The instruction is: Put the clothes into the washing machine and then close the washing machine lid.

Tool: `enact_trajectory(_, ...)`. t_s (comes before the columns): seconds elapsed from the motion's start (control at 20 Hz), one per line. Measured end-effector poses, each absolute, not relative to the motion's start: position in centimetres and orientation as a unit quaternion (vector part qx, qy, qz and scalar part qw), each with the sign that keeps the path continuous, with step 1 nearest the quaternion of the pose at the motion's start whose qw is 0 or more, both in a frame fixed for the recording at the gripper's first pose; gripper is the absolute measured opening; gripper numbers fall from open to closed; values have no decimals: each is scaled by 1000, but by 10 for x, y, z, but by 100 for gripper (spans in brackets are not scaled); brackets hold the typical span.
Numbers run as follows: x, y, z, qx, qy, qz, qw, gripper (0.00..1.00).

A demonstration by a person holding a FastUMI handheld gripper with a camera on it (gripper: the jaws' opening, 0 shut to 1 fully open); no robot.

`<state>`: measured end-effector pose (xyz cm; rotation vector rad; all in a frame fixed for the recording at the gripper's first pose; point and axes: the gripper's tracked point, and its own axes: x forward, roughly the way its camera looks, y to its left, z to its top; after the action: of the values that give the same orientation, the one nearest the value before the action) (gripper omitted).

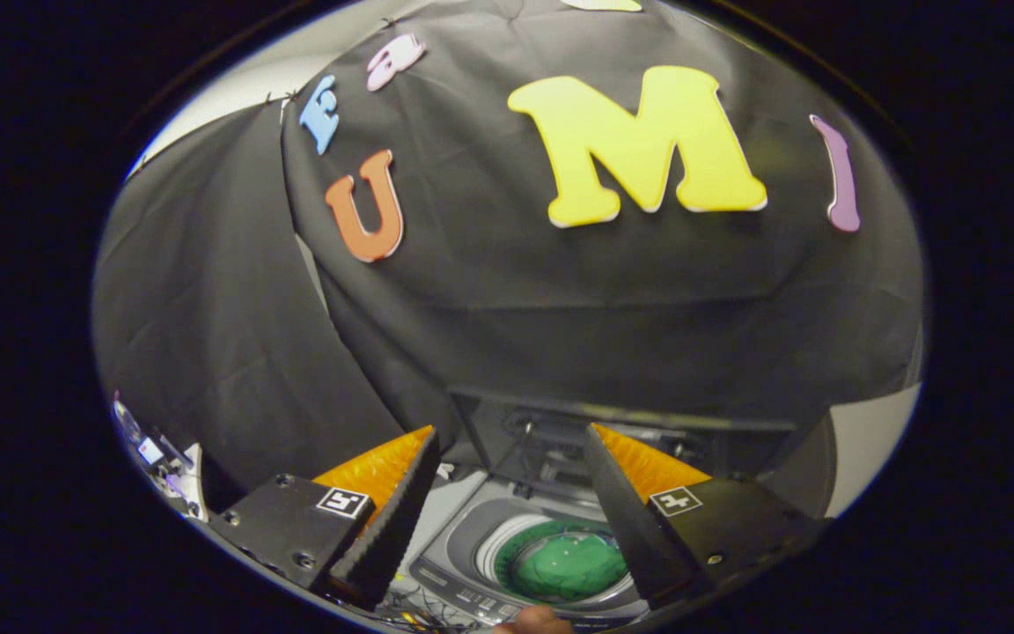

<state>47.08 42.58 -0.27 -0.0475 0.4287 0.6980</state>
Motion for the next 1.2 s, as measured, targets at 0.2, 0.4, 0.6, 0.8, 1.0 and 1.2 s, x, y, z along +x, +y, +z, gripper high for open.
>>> enact_trajectory(0.2, 513, 430, 20, -50, 198, 318, 926, 100)
enact_trajectory(0.4, 559, 426, 0, -63, 205, 279, 936, 100)
enact_trajectory(0.6, 578, 428, -41, -64, 254, 254, 931, 100)
enact_trajectory(0.8, 589, 422, -68, -59, 283, 226, 930, 100)
enact_trajectory(1.0, 592, 418, -67, -43, 278, 226, 932, 100)
enact_trajectory(1.2, 593, 417, -67, -29, 274, 225, 935, 100)
